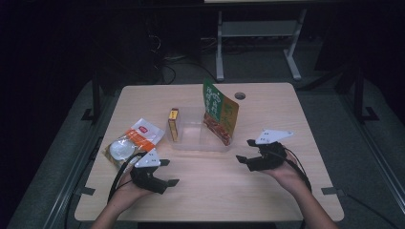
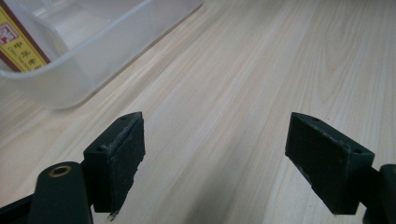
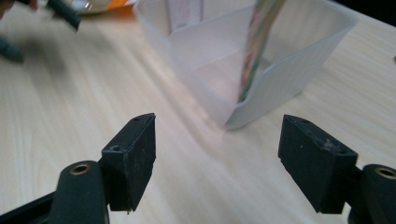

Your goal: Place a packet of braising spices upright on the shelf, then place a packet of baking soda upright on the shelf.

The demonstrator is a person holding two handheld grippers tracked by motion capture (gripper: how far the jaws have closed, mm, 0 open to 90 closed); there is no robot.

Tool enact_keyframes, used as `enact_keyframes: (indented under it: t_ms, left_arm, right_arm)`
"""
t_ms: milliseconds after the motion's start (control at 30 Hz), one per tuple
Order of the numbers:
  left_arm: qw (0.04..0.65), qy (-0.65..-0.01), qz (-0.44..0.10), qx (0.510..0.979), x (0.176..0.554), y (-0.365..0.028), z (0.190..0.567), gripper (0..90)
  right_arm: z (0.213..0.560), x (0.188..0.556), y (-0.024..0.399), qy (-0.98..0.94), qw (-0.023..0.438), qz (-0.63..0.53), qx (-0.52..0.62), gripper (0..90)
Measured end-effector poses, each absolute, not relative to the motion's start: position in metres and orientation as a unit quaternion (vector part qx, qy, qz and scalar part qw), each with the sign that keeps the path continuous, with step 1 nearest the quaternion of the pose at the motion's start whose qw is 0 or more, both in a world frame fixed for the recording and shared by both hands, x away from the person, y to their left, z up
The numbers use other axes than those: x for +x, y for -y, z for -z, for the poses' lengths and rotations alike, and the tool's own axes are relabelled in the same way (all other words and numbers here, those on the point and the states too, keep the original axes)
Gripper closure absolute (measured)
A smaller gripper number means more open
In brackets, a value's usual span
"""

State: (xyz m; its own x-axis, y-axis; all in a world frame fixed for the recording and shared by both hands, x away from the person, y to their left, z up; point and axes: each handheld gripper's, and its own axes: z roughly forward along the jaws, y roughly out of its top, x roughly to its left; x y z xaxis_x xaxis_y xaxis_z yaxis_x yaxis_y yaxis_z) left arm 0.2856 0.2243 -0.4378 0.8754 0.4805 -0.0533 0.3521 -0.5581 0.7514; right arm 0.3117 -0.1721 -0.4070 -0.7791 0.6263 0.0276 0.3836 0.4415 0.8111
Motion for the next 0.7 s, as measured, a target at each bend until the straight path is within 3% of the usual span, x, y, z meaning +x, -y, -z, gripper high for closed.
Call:
enact_keyframes:
  t_ms: [300,700]
  left_arm:
    - [0.381,-0.251,-0.086,0.886,0.289,-0.237,0.430,19.3]
    - [0.365,-0.297,-0.118,0.874,0.313,-0.281,0.405,19.4]
  right_arm:
    - [0.428,0.291,0.168,-0.860,0.114,-0.417,0.272,24.0]
    - [0.434,0.291,0.159,-0.869,0.101,-0.411,0.258,20.6]
